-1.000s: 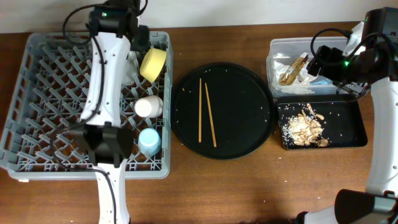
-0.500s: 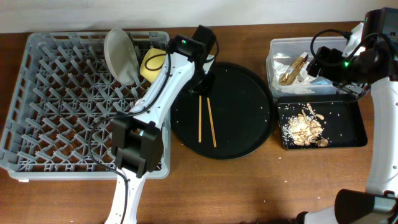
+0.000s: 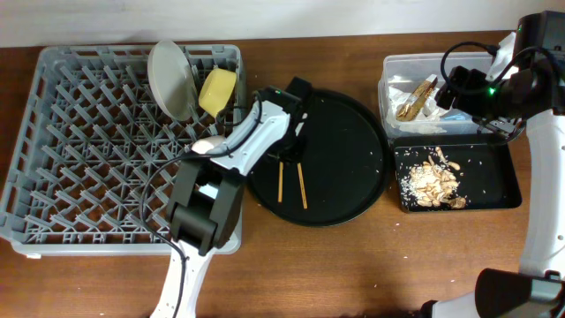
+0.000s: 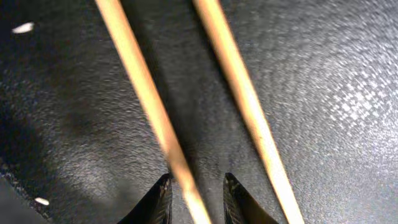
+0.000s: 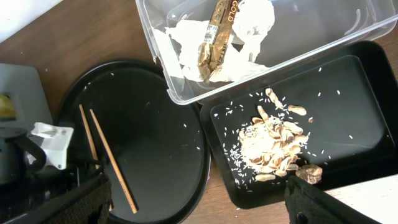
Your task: Sort waste into correct bins and load items into the dishwasher rack
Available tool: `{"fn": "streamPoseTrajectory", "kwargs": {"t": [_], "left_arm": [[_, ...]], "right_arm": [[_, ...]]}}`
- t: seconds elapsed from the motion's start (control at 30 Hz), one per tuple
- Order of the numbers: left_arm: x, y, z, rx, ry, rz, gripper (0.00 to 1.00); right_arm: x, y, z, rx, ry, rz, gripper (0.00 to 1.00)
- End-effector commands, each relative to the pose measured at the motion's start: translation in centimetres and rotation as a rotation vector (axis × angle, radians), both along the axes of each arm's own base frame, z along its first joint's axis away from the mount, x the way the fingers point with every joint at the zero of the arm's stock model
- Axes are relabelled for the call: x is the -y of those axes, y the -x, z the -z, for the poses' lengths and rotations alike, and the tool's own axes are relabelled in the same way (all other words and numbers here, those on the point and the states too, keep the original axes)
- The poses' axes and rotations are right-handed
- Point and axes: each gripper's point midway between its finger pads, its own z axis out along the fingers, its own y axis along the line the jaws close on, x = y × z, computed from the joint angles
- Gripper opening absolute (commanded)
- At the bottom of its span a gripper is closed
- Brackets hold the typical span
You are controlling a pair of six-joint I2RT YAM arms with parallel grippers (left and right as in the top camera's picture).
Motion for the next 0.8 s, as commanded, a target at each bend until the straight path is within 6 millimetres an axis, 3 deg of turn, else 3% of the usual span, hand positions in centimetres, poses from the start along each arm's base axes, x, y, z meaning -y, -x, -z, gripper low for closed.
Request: {"fn": "streamPoseTrajectory", "kwargs": {"t": [0.0,0.07,0.13,0.23,0.3,0.37,0.47,0.57,0.6,0.67,0.73,0.77], "left_arm": [[0.0,0.9,1.8,-0.007,-0.084,0.075,0.25],[-0.2,1.0,2.4,-0.019,-0.092,0.061,0.23],[-0.1,0.8,2.3,-0.016,-0.086,0.059,0.02],[-0.1,0.6,1.2,-0.019,-0.088,0.057,0.01],[0.1,0.0,-0.7,-0.004,-0.08,0.054,0.01],[0.3,-1.4,-3.6,0.036,-0.059,0.04,0.01],[-1.4,-4.5,-10.7,0.137,-0.008,-0.024,0.0],[-7.0,-5.7,-19.8,0.248,0.047,-0.141,0.01],[-7.8,-5.6,-21.8,0.281,0.093,-0.164,0.01],[-11.7,-5.1,-26.3,0.373,0.101,-0.224,0.0],[-15.0,-3.6,-28.4,0.392,0.096,-0.286,0.01],[-17.0,-2.3,-28.5,0.366,0.077,-0.324,0.01]], "right_arm": [[0.0,0.0,0.2,-0.004,0.002,-0.009,0.9],[0.0,0.0,0.2,-0.004,0.002,-0.009,0.9],[0.0,0.0,0.2,-0.003,0.002,-0.008,0.9],[0.0,0.0,0.2,-0.004,0.002,-0.009,0.9],[0.0,0.0,0.2,-0.004,0.002,-0.008,0.9],[0.0,0.0,0.2,-0.004,0.002,-0.009,0.9],[0.0,0.1,0.2,-0.008,0.001,-0.009,0.9],[0.0,0.2,0.2,-0.01,0.001,-0.009,0.9],[0.0,0.1,0.2,-0.01,0.001,-0.009,0.9],[0.0,0.2,0.2,-0.011,0.001,-0.009,0.9],[0.0,0.2,0.2,-0.01,0.001,-0.009,0.9],[0.0,0.1,0.2,-0.006,0.002,-0.009,0.9]]}}
